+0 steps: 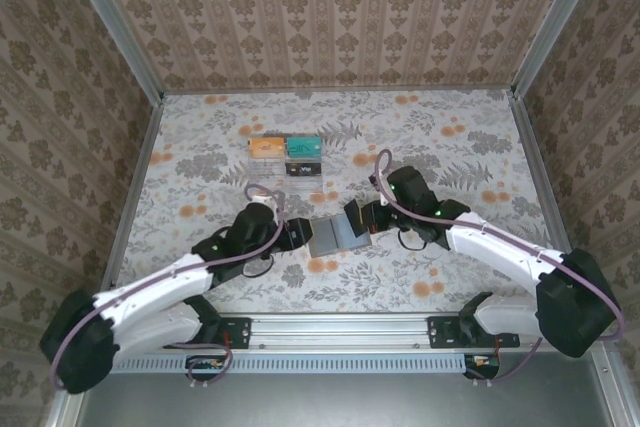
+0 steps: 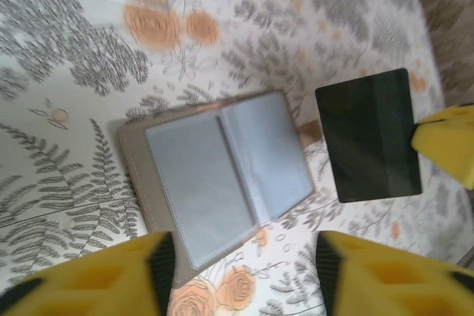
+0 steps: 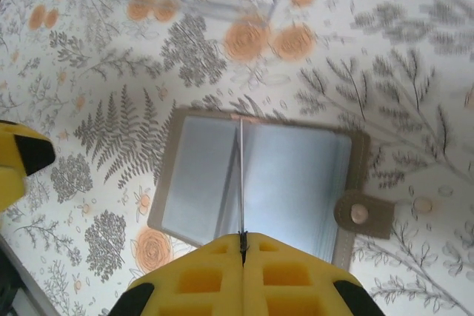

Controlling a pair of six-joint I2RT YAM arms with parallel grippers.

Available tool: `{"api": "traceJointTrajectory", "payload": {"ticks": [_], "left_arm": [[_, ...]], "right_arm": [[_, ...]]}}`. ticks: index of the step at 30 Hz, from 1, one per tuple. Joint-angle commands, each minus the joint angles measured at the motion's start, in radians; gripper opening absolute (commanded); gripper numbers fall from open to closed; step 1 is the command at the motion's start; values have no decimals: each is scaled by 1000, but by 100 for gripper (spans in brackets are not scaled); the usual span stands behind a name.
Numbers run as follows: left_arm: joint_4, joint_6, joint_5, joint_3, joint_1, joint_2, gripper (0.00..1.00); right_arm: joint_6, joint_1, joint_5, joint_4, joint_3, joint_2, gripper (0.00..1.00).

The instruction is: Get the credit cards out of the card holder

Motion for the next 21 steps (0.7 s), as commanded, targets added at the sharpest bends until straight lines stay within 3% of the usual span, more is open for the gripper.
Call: {"api": "traceJointTrajectory", "payload": {"ticks": [1, 2, 7, 11, 21], "left_arm": [[-169, 13, -83, -34, 21, -156, 88], [-202, 13, -96, -40, 27, -213, 99], [-338, 1, -120, -77, 67, -445, 100], [-409, -13, -121, -98, 93, -574, 100], [-475, 0, -104, -84, 113, -620, 100]], "right_arm": [[-184, 71, 146, -91, 131, 13, 0], [-231, 91, 171, -100, 167, 30, 0], [-390, 131, 205, -93, 321, 135, 0], [-612, 201, 325, -67, 432, 268, 0], [-1076, 257, 500, -84, 681, 549, 0]]}}
